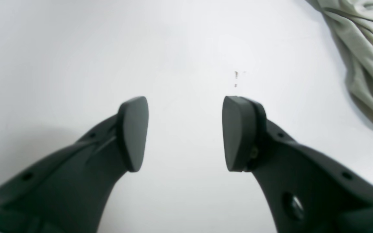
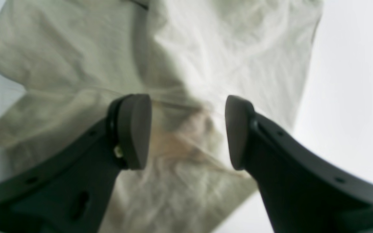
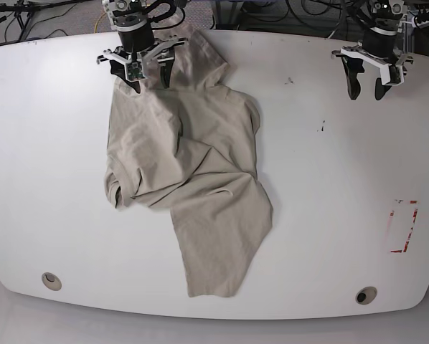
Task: Fold the T-shirt properly
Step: 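Lower the right gripper over the beige shirt's bunched collar area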
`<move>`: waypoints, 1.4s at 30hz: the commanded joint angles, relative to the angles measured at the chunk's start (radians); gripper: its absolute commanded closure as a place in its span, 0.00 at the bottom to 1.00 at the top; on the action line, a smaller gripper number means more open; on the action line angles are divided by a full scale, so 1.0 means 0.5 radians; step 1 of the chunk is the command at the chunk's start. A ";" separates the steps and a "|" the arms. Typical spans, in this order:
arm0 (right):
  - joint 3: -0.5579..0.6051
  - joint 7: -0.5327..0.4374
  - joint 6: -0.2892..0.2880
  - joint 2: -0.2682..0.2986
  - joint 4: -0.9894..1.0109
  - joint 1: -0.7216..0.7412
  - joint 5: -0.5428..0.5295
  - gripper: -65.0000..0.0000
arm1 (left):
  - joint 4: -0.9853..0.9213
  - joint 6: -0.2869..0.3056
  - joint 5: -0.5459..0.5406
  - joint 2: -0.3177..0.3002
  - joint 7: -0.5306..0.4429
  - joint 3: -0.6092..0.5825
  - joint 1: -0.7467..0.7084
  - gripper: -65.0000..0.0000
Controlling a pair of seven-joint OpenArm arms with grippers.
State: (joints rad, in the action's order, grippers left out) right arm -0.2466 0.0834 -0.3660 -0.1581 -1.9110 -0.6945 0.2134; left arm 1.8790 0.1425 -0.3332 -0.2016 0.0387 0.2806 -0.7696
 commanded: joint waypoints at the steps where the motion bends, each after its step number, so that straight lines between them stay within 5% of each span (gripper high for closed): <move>1: -0.020 -0.055 0.003 0.002 -0.041 -0.037 -0.006 0.47 | 0.019 0.010 0.005 -0.016 -0.062 0.003 -0.039 0.48; 25: -0.053 0.070 0.008 0.098 0.018 0.280 -0.005 0.46 | 0.044 0.021 0.011 -0.017 -0.013 -0.040 0.105 0.48; 42: 0.072 0.025 0.011 0.047 -0.020 0.183 -0.004 0.46 | 0.160 0.026 0.017 -0.011 -0.029 -0.004 0.118 0.48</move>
State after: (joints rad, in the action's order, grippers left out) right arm -0.2325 0.1341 -0.3641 -0.1368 -1.8969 -0.5880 0.2207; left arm 1.9156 0.1570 -0.3229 -0.1982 0.0593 0.2722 -0.7067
